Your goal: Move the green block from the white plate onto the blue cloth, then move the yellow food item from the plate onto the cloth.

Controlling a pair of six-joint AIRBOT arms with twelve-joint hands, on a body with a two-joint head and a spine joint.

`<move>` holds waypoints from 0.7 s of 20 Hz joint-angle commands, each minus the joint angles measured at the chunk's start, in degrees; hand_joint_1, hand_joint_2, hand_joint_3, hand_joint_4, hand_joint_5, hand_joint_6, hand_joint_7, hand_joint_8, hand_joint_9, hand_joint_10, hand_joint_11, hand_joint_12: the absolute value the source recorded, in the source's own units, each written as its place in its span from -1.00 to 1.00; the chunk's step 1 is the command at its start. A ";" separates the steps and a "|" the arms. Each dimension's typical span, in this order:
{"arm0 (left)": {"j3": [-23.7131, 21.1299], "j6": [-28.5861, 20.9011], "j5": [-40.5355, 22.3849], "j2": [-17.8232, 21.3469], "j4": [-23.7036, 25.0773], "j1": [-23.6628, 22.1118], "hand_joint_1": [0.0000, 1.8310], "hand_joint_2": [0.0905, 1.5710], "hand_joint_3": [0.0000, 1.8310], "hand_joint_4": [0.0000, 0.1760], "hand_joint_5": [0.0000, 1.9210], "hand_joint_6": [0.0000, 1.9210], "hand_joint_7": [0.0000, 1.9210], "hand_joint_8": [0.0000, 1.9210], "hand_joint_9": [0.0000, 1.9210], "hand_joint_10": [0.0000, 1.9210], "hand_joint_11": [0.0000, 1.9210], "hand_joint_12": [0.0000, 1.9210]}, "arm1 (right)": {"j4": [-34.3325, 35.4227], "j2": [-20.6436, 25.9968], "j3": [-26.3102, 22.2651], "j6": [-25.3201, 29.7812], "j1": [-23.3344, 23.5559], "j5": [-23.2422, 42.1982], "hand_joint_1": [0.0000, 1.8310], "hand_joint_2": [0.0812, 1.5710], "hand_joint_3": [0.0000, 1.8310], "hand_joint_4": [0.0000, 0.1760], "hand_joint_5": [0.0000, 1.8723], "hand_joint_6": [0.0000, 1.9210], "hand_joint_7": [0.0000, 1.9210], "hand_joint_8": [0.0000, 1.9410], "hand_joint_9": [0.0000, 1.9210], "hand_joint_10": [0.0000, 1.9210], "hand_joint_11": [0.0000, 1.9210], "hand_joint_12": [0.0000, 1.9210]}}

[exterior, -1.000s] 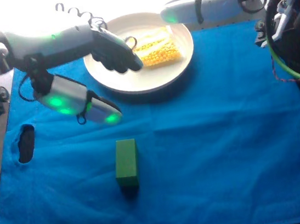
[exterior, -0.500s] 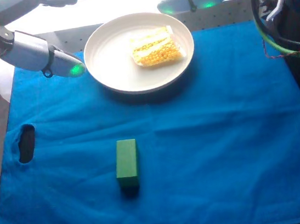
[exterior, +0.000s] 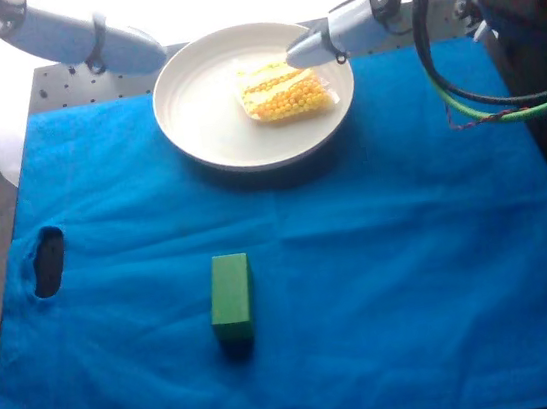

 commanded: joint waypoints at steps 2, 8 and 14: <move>0.22 0.11 -5.64 -0.09 -1.30 -1.05 -0.25 -0.03 -1.00 -0.58 -0.74 -1.00 -0.72 -1.00 -0.69 -0.99 -0.91 0.02 | 0.35 -1.17 1.12 0.03 0.79 4.58 -0.18 0.06 -1.00 -1.00 -0.81 -1.00 -0.85 -1.00 -0.88 -0.99 -1.00 -0.52; 0.36 0.17 -4.36 -0.60 -0.85 -3.55 -0.27 0.02 -1.00 -0.45 -0.74 -1.00 -0.69 -1.00 -0.64 -1.00 -0.82 -0.09 | -2.30 -2.93 3.70 0.03 0.75 2.76 -0.23 0.01 -1.00 -1.00 -0.80 -1.00 -0.62 -1.00 -0.61 -0.99 -1.00 0.15; 0.31 0.18 -1.47 -1.49 2.63 -7.10 -0.24 0.00 -1.00 -0.21 -0.75 -1.00 -0.70 -1.00 -0.69 -1.00 -0.90 -0.16 | -7.08 -6.44 7.62 0.03 0.72 2.15 -0.22 0.02 -1.00 -1.00 -0.77 -1.00 -0.44 -0.97 -0.39 -0.92 -0.92 0.56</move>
